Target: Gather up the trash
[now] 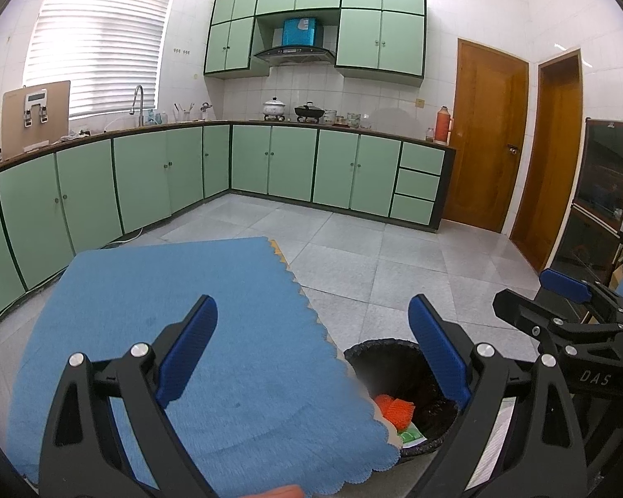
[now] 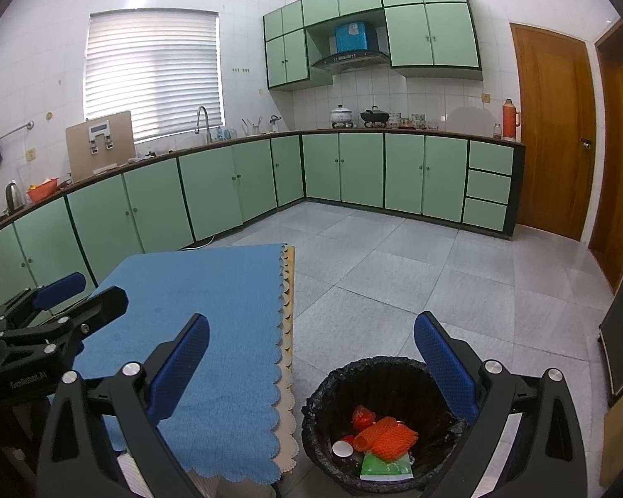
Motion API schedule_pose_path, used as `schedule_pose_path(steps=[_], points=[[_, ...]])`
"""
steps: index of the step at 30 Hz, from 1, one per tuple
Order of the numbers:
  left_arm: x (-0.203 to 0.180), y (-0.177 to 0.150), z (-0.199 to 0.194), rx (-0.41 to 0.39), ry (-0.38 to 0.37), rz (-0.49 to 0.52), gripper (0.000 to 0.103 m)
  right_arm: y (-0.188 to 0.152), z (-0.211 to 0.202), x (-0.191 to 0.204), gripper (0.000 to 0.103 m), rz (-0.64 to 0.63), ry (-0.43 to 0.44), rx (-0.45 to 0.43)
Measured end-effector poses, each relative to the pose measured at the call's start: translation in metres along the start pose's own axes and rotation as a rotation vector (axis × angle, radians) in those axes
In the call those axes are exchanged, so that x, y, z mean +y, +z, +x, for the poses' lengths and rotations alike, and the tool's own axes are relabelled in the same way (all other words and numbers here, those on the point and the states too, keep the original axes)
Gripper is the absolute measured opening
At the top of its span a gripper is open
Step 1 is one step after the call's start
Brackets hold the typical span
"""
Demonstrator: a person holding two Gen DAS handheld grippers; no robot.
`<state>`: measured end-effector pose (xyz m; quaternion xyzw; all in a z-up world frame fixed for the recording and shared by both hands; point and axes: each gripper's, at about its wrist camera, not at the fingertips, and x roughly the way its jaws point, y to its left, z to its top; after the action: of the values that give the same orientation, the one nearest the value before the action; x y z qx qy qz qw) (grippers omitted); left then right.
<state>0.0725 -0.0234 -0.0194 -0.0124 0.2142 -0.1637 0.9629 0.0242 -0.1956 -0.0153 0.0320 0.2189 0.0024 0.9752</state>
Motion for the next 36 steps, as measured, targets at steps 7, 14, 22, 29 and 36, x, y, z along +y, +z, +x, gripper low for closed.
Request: schedule_pose_path(steps=[7,14,22,29,36], points=[[-0.0006,0.0021,-0.0013,-0.004,0.0,0.001,0.09,0.0012,-0.0001,0.0003,0.097,-0.002,0.0,-0.002],[-0.0011,0.0022,-0.0014,-0.005,0.001,0.001,0.09,0.0015,-0.0005,0.0004,0.097,-0.003,0.0,-0.002],[-0.0003,0.0032,-0.0023,0.001,-0.004,-0.006,0.09,0.0026,-0.0014,-0.0005,0.097,-0.004,0.0,0.001],[-0.001,0.0041,-0.0025,0.004,0.001,-0.002,0.09,0.0029,-0.0018,-0.0015,0.097,-0.002,0.0,0.002],[-0.0015,0.0047,-0.0022,0.006,0.002,-0.002,0.09,0.0031,-0.0017,-0.0019,0.097,-0.002,0.0,0.003]])
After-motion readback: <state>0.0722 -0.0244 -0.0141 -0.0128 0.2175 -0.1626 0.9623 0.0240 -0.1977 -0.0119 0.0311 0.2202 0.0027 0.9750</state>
